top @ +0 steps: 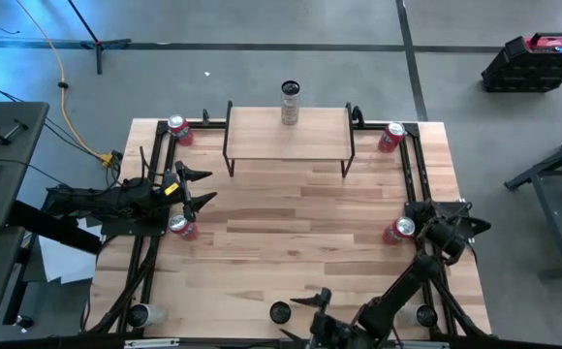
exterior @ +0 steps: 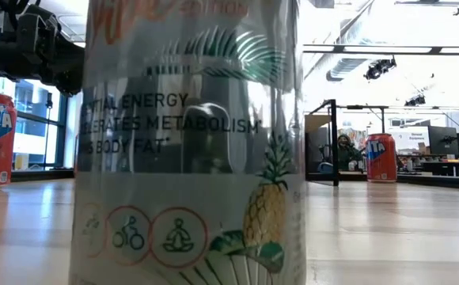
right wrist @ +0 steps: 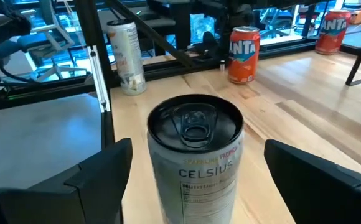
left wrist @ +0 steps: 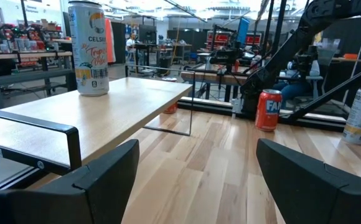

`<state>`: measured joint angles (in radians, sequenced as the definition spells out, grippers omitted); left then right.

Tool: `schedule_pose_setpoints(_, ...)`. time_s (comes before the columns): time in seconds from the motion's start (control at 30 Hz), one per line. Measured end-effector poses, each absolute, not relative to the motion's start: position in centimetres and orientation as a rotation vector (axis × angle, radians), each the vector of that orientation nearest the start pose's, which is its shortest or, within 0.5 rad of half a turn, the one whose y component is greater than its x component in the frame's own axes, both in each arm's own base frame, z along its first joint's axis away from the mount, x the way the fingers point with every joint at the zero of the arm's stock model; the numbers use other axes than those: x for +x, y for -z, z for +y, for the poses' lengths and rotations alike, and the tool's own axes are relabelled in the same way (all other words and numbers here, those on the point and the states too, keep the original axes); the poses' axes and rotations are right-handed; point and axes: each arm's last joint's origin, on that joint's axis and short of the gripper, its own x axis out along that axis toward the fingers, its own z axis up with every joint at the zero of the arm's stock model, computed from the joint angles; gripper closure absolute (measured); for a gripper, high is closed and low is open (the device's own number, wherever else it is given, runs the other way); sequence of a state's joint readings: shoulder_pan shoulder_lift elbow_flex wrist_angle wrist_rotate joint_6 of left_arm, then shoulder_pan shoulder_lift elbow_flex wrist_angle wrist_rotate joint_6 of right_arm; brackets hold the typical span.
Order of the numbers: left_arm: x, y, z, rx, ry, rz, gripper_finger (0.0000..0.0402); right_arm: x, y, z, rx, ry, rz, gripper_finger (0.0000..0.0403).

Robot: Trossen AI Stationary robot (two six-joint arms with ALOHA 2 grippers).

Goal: Place canned beverage on shelf
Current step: Put the middle white soda can aligned with the other white soda can on the shelf

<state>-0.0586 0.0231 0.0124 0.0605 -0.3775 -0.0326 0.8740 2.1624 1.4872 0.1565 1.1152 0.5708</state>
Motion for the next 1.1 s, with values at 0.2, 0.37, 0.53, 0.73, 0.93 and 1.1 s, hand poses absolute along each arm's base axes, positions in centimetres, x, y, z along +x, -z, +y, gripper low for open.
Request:
schedule_pose_setpoints(0.2, 9.7, -17.2, 0.5, -0.043, -0.318, -0.054, 0.0088, 32.8, -17.6, 33.3, 0.134, 0.308, 0.214, 0.0052)
schedule_pose_setpoints(0.37, 9.7, -17.2, 0.5, -0.043, -0.318, -0.054, 0.0088, 33.6, -17.6, 32.5, 0.133, 0.301, 0.232, 0.0052)
schedule_pose_setpoints(0.53, 9.7, -17.2, 0.5, -0.043, -0.318, -0.054, 0.0088, 34.0, -17.6, 32.2, 0.149, 0.302, 0.236, 0.0054)
schedule_pose_setpoints(0.73, 9.7, -17.2, 0.5, -0.043, -0.318, -0.054, 0.0088, 34.0, -17.6, 32.1, 0.179, 0.316, 0.225, 0.0093)
schedule_pose_setpoints(0.93, 9.7, -17.2, 0.5, -0.043, -0.318, -0.054, 0.0088, 34.0, -17.6, 32.1, 0.175, 0.336, 0.213, 0.0124)
schedule_pose_setpoints(1.1, 9.7, -17.2, 0.5, -0.043, -0.318, -0.054, 0.0088, 34.0, -17.6, 32.1, 0.167, 0.325, 0.22, 0.0154)
